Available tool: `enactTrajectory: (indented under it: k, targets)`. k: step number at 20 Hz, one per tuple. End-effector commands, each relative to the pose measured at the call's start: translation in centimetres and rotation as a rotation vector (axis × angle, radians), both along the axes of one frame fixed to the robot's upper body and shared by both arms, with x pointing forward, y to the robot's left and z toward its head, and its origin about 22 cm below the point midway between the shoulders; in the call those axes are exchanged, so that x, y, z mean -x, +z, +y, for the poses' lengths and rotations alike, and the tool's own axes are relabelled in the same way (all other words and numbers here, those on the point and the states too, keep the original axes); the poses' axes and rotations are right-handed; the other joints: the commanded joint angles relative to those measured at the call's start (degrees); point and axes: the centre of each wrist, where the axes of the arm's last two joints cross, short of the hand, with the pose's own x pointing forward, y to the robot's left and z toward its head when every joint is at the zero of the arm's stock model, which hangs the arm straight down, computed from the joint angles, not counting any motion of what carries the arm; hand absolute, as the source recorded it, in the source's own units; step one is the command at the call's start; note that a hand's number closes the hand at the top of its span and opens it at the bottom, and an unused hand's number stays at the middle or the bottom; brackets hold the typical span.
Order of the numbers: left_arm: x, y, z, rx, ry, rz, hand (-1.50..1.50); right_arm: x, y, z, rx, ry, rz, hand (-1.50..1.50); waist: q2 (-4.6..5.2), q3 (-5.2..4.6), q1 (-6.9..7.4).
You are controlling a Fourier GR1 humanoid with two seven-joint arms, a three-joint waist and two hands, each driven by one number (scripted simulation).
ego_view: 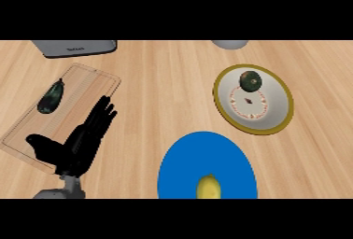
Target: Pick the squash from the plate and place it in the bowl
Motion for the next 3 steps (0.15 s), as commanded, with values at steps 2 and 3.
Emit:
enactTrajectory:
  k: [2, 3]
  targets:
    - [0.1, 0.1, 0.8, -0.008, 0.018, -0.008, 0.0, 6.5, -2.9, 1.4, -0.024, 0.074, 0.146, 1.5, -0.05, 0.06, -0.8]
    - [0.1, -0.3, 0.7, -0.005, 0.028, 0.001, 0.0, 7.5, -3.2, 1.8, -0.04, 0.107, 0.163, 1.5, -0.17, 0.04, -1.48]
